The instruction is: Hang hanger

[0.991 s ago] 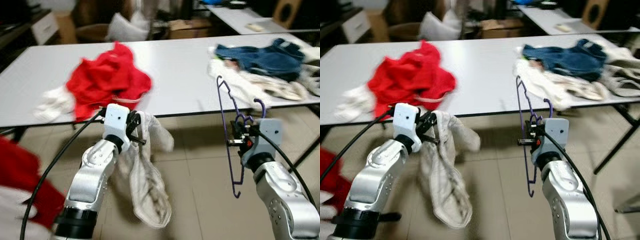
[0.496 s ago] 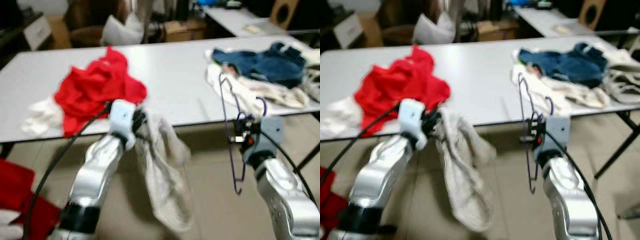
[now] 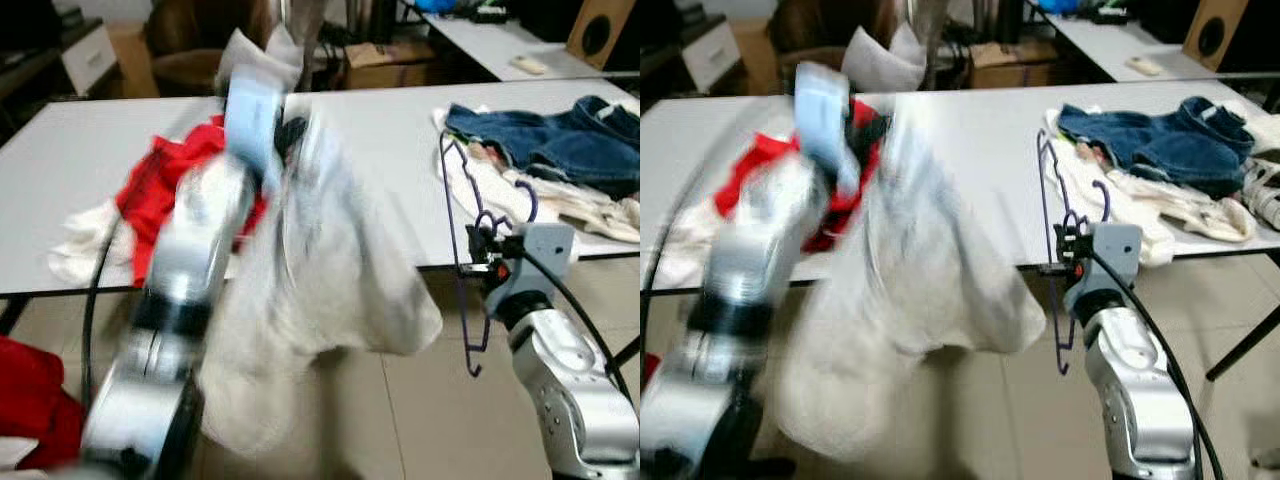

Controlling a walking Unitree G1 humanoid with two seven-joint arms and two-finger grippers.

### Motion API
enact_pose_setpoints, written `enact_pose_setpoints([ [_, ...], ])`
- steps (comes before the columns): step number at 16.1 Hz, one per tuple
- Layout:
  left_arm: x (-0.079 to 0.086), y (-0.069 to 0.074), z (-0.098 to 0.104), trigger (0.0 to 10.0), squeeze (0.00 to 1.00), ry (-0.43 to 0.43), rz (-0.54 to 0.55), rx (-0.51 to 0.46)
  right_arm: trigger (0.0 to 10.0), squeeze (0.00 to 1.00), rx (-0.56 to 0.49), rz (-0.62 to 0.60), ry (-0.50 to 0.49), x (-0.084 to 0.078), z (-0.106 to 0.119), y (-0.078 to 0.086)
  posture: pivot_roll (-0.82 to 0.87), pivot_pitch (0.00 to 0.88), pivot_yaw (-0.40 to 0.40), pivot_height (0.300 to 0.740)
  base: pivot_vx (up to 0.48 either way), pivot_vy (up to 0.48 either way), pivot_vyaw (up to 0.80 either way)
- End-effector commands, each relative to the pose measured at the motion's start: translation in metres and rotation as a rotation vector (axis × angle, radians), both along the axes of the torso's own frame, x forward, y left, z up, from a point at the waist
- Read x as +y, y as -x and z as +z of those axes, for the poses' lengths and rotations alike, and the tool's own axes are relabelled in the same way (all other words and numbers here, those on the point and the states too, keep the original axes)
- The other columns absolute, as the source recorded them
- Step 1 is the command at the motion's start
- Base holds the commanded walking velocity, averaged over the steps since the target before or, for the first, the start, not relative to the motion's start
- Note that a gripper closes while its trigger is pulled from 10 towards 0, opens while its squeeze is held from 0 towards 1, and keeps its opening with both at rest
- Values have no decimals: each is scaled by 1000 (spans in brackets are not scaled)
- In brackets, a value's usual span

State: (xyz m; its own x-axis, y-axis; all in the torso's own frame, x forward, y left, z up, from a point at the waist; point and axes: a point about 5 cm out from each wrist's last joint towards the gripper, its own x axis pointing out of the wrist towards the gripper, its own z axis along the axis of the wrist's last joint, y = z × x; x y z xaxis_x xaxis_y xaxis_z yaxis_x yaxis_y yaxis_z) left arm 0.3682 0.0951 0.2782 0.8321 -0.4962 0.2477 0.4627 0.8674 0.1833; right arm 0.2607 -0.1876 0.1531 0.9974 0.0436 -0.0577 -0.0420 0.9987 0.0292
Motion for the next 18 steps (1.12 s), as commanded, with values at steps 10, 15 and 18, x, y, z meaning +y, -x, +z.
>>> enact_pose_setpoints([
  [10, -17, -4, 32, 10000, 0, 81, -53, -108, 10000, 0, -28, -17, 1, -4, 6, 1, -161, 0, 36, 740, 301, 0, 0],
  [15, -24, -6, 33, 10000, 0, 77, -75, -115, 10000, 0, -21, -33, 3, -6, 5, 2, -167, 0, 48, 740, 299, 0, -320],
  [18, -24, -7, 31, 10000, 0, 70, -68, -110, 10000, 0, -29, -19, 5, -4, 6, 4, -171, 0, 59, 740, 298, 0, 0],
])
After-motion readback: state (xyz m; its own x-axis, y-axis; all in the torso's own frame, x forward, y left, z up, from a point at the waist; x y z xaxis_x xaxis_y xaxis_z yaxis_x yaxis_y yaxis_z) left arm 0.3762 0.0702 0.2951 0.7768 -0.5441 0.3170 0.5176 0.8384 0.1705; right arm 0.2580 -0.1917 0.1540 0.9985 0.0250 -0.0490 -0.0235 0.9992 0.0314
